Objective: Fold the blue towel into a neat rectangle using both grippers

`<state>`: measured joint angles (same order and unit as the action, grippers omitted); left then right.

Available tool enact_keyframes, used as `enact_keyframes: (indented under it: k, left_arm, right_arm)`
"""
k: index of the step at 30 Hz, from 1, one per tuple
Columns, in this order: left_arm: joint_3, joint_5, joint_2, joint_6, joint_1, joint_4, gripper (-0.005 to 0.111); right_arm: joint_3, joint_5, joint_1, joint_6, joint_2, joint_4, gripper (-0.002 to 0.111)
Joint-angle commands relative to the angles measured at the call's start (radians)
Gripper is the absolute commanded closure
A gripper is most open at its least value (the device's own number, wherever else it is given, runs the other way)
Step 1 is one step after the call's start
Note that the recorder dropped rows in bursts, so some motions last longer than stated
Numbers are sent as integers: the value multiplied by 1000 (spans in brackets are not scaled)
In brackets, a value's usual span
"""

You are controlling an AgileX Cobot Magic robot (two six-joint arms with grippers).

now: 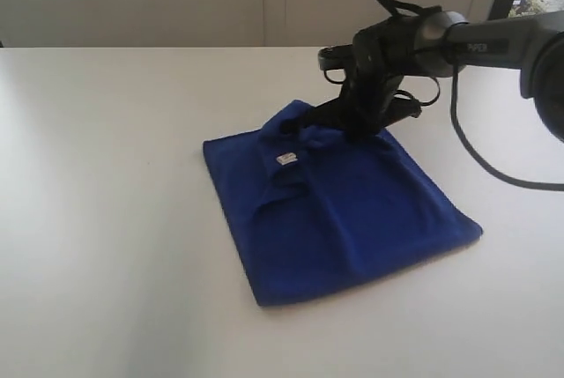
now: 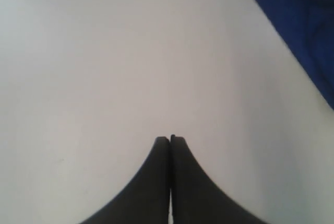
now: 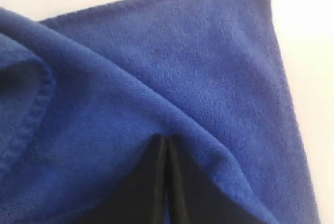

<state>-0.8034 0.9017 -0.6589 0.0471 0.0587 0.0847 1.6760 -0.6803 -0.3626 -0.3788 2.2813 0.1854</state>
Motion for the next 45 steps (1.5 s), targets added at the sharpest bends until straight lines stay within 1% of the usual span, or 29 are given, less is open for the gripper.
enact_keyframes:
  k: [1,6,11,14,17,21,25,30,37,45]
  left_arm:
    - [7,5,8,0,-1,3,107]
    - [7,5,8,0,-1,3,107]
    - [7,5,8,0,-1,3,107]
    - [7,5,8,0,-1,3,107]
    - [7,5,8,0,-1,3,107]
    - [7,5,8,0,-1,3,107]
    - [7,5,8,0,-1,3,107]
    - [7,5,8,0,-1,3,107]
    - [7,5,8,0,-1,3,107]
    - [7,5,8,0,-1,3,107]
  right_arm:
    - [-23,-162,68,-109,40,50,108]
    - [-23,-152,71,-115,18,50,108]
    - [-23,-142,71,-110,-108,48,108]
    - [-25,-169,55,-55,-189,18,108]
    - [-58,-176,1,-36,-254,13,108]
    - [-168,-125,-114,-36,-313,3,108]
    - [-232,-61,-211,-36,-307,-34,108]
    - [-234,-43,-275,-36,-247,-62,108]
    - [-234,-47,-315,-52,-165,-73,108]
    - [-234,-38,-345,-52,-133,-147,108]
